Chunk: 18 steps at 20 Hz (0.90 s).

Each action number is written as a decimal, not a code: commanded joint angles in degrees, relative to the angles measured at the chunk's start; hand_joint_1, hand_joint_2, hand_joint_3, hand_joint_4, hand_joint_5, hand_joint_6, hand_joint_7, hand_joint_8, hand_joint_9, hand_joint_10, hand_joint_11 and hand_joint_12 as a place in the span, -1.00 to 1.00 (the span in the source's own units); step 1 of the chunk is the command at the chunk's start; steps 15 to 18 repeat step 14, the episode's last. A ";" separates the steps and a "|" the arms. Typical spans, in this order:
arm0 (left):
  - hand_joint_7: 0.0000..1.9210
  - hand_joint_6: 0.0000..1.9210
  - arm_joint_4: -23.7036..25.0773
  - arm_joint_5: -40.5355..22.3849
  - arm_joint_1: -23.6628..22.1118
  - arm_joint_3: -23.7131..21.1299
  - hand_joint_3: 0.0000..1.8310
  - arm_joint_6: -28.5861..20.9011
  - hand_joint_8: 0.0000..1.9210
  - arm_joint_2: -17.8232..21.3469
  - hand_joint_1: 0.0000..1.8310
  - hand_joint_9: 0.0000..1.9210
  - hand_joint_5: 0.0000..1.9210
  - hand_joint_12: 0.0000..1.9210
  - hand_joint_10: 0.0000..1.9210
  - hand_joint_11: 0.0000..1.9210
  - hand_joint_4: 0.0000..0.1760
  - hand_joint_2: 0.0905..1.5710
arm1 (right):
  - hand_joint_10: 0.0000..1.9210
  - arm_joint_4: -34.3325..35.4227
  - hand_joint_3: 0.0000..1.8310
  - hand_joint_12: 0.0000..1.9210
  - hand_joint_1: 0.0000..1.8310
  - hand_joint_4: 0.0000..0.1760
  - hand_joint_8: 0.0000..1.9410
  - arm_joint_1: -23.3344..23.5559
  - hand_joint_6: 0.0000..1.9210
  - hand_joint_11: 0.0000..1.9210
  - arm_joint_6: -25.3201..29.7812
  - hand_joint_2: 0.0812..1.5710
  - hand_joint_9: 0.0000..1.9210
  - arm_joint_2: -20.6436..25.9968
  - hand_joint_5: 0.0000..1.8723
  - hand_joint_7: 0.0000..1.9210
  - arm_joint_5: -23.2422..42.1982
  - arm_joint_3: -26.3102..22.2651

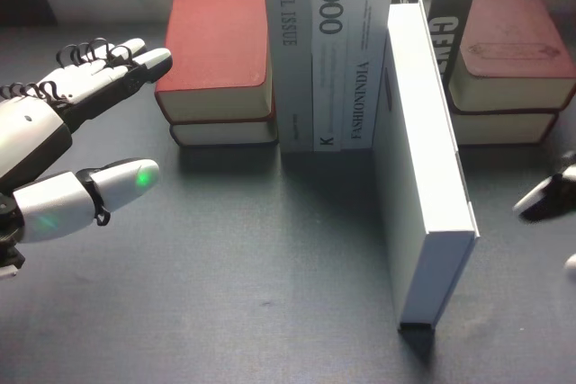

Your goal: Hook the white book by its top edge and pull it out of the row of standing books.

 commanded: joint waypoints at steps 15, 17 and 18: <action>-1.00 -1.00 -2.05 -11.53 0.23 -1.86 -1.00 1.73 -1.00 2.63 -0.99 -1.00 -1.00 -1.00 -1.00 -1.00 0.13 0.61 | -1.00 13.36 -1.00 -1.00 -0.78 -0.74 -1.00 -2.53 -1.00 -1.00 -7.04 0.81 -1.00 4.89 -1.00 -1.00 18.60 -0.03; -1.00 -1.00 -2.05 -11.53 0.23 -1.86 -1.00 1.73 -1.00 2.63 -0.99 -1.00 -1.00 -1.00 -1.00 -1.00 0.13 0.61 | -1.00 13.36 -1.00 -1.00 -0.78 -0.74 -1.00 -2.53 -1.00 -1.00 -7.04 0.81 -1.00 4.89 -1.00 -1.00 18.60 -0.03; -1.00 -1.00 -2.05 -11.53 0.23 -1.86 -1.00 1.73 -1.00 2.63 -0.99 -1.00 -1.00 -1.00 -1.00 -1.00 0.13 0.61 | -1.00 13.36 -1.00 -1.00 -0.78 -0.74 -1.00 -2.53 -1.00 -1.00 -7.04 0.81 -1.00 4.89 -1.00 -1.00 18.60 -0.03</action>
